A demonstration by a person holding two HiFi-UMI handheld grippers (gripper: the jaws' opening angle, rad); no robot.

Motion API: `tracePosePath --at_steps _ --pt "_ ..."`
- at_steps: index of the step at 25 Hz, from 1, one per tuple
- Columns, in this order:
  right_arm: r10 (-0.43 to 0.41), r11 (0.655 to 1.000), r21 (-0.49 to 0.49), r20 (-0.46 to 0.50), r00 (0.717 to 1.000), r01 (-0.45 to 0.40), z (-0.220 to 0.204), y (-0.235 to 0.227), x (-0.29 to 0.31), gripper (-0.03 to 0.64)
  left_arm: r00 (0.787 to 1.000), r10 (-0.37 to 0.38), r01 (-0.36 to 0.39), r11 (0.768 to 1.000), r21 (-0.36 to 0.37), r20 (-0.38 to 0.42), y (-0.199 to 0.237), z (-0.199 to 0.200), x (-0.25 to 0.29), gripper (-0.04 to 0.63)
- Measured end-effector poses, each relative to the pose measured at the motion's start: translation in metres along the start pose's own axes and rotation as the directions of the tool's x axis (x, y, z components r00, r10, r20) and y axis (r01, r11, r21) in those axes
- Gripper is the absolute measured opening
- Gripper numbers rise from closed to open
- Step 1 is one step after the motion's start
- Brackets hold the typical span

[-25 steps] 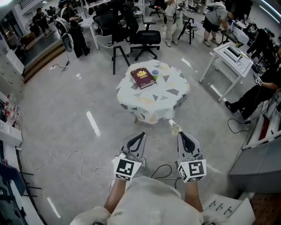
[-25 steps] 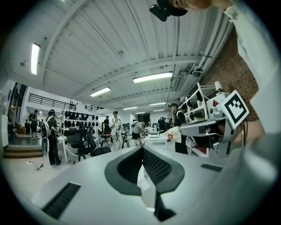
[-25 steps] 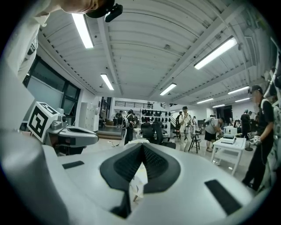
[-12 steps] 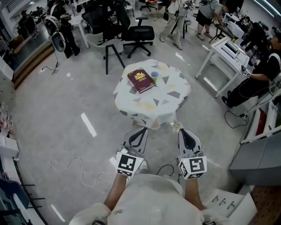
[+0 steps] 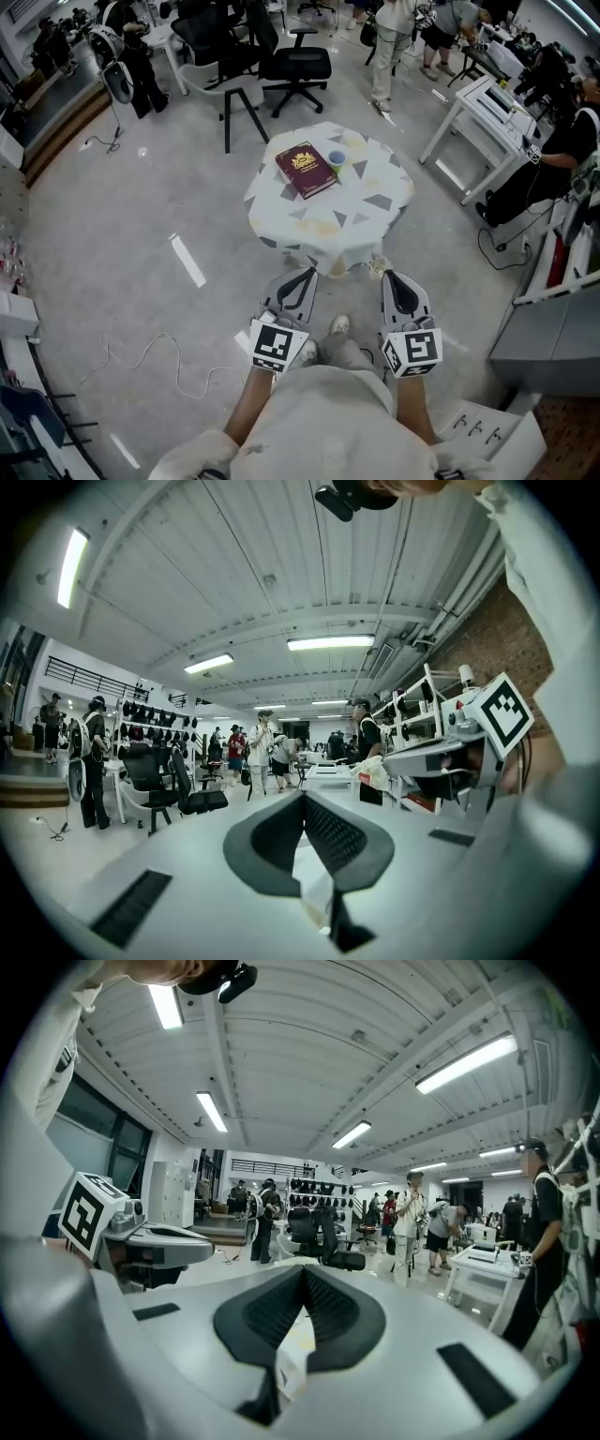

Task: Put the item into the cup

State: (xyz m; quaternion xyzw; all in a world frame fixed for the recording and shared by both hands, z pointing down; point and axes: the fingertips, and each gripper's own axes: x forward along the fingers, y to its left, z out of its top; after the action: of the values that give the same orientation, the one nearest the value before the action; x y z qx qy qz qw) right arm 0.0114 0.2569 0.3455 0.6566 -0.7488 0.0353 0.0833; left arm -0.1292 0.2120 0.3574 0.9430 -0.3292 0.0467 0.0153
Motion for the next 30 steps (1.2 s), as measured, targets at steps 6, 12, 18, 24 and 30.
tracePosePath --at_steps 6,12,18,24,30 --pt "0.032 1.0 0.0 0.006 0.999 -0.032 0.0 0.001 0.026 0.005 1.0 0.024 -0.024 1.0 0.008 -0.001 0.02 0.001 0.013 0.012" --pt "0.051 0.999 0.005 0.017 0.999 -0.051 0.001 -0.017 0.056 0.005 0.999 0.035 -0.035 0.999 0.023 -0.007 0.033 0.003 0.041 0.012" --pt "0.076 0.997 0.01 0.036 0.996 -0.076 0.011 -0.046 0.091 0.005 0.998 0.056 -0.056 0.998 0.04 -0.005 0.044 0.015 0.081 0.012" --pt "0.111 0.994 0.012 0.05 0.993 -0.112 0.021 -0.077 0.121 0.005 0.995 0.094 -0.093 0.995 0.033 -0.016 0.051 0.023 0.118 0.012" --pt "0.149 0.988 0.025 0.057 0.987 -0.151 0.027 -0.109 0.148 0.005 0.99 0.136 -0.135 0.99 0.037 -0.031 0.057 0.03 0.153 0.012"
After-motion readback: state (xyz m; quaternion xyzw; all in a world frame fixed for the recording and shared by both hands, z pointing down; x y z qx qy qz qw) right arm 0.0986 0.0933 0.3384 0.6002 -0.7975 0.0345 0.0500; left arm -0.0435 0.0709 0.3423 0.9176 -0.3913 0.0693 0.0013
